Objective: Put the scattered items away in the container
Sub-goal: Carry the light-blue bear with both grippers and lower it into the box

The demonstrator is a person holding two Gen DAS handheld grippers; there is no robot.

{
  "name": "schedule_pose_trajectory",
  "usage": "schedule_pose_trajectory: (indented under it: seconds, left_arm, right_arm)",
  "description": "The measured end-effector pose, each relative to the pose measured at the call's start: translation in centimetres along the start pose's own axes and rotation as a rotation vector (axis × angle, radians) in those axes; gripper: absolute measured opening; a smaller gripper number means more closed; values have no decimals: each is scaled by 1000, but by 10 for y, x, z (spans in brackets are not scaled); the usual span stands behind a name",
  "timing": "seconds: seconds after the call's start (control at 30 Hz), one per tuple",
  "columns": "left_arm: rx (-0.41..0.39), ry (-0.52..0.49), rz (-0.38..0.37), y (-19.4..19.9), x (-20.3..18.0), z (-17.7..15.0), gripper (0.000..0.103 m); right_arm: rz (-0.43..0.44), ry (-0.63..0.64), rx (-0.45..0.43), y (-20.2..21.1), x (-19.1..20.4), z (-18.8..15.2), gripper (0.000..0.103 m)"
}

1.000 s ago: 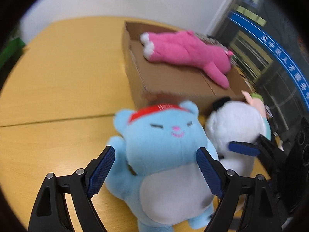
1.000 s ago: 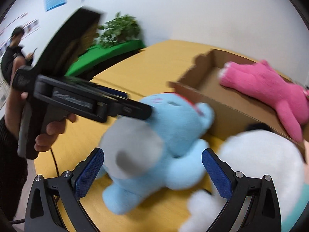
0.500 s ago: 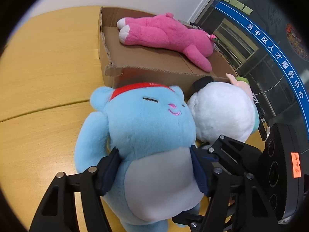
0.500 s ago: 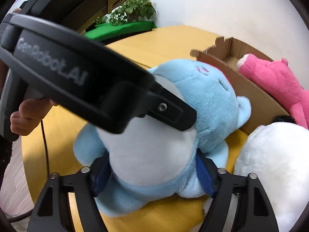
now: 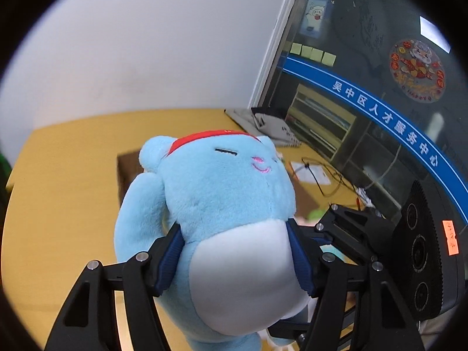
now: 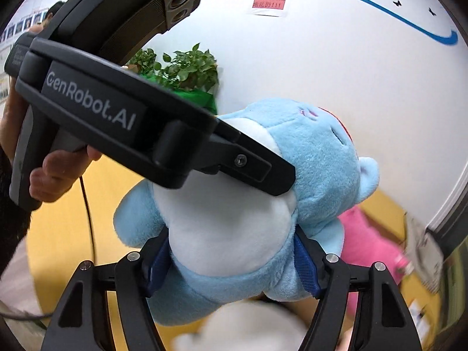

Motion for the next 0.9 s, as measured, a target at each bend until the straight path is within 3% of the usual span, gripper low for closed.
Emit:
schedule_pose_trajectory:
  seconds: [0.17,0.33,0.6,0.73,0.9]
  left_arm:
    - [36,75,1,-59,23,28,65]
    - [107,177,30,-109,59,8,65]
    - [222,289,90,-147,113,-54,65]
    - [242,295,89,-156,122,-68,65]
    - [263,286,60,-161,120,-77,67]
  right_arm:
    - [22,45,46,-40,-52,0,77]
    - [106,33,115,-94,-72,-28,77]
    - [257,-2,256,-157,-39,-81,77]
    - [269,29,341,-173,-21,-101,79]
    - [286,-4,414,-169,-11,-113,90]
Point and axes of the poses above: each gripper's, at about its wrist camera, not at the fingertips, and y roughly against the way its jaws point, x to its left, z to its top, the point moved 8 cm from there along -y, roughly the way its jaws point, and after that the axes turned 5 degrees about -x, right-handed, at the moved point
